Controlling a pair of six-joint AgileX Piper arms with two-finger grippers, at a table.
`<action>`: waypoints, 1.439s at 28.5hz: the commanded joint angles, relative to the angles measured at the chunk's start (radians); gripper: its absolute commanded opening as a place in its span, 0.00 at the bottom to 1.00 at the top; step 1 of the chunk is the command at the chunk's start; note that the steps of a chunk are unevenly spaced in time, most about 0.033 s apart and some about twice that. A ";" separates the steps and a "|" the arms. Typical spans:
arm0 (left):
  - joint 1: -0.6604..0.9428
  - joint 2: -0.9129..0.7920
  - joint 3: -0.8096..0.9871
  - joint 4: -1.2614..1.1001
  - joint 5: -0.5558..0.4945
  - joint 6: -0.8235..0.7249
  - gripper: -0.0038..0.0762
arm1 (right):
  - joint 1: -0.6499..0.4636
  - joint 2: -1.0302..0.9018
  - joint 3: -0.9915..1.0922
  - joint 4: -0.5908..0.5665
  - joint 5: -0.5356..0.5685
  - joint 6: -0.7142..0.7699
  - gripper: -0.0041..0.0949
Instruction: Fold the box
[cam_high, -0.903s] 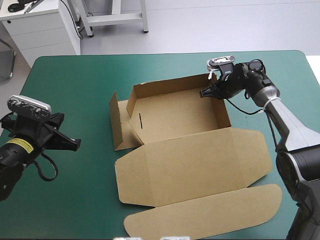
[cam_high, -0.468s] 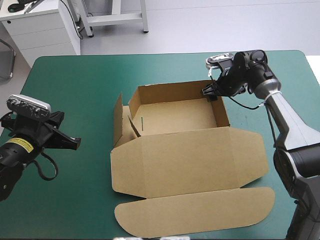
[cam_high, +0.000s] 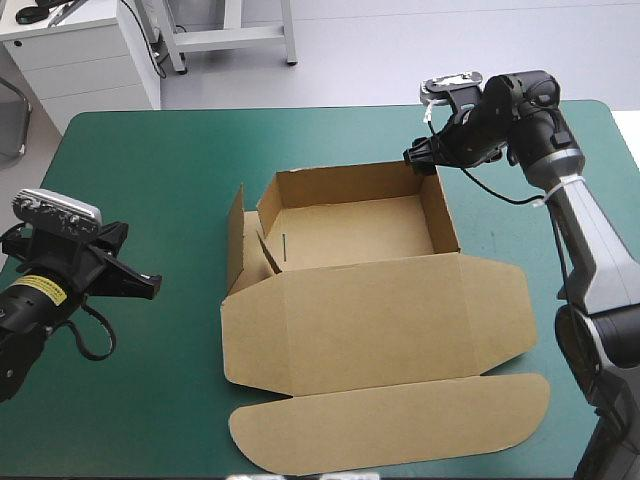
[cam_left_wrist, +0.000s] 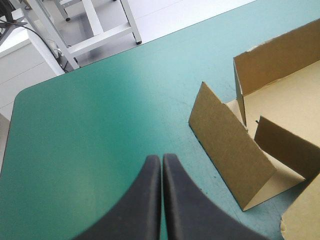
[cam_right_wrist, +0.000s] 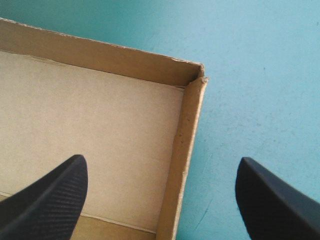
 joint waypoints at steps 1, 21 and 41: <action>0.000 -0.005 -0.028 0.005 -0.076 -0.006 0.04 | -0.003 -0.043 -0.023 -0.007 0.011 0.001 0.80; 0.000 -0.005 -0.028 0.005 -0.043 -0.006 0.04 | -0.014 0.190 -0.023 -0.017 0.011 0.042 0.59; 0.000 -0.005 -0.028 0.007 -0.086 -0.006 0.04 | -0.105 0.114 -0.023 0.115 0.011 -0.088 0.02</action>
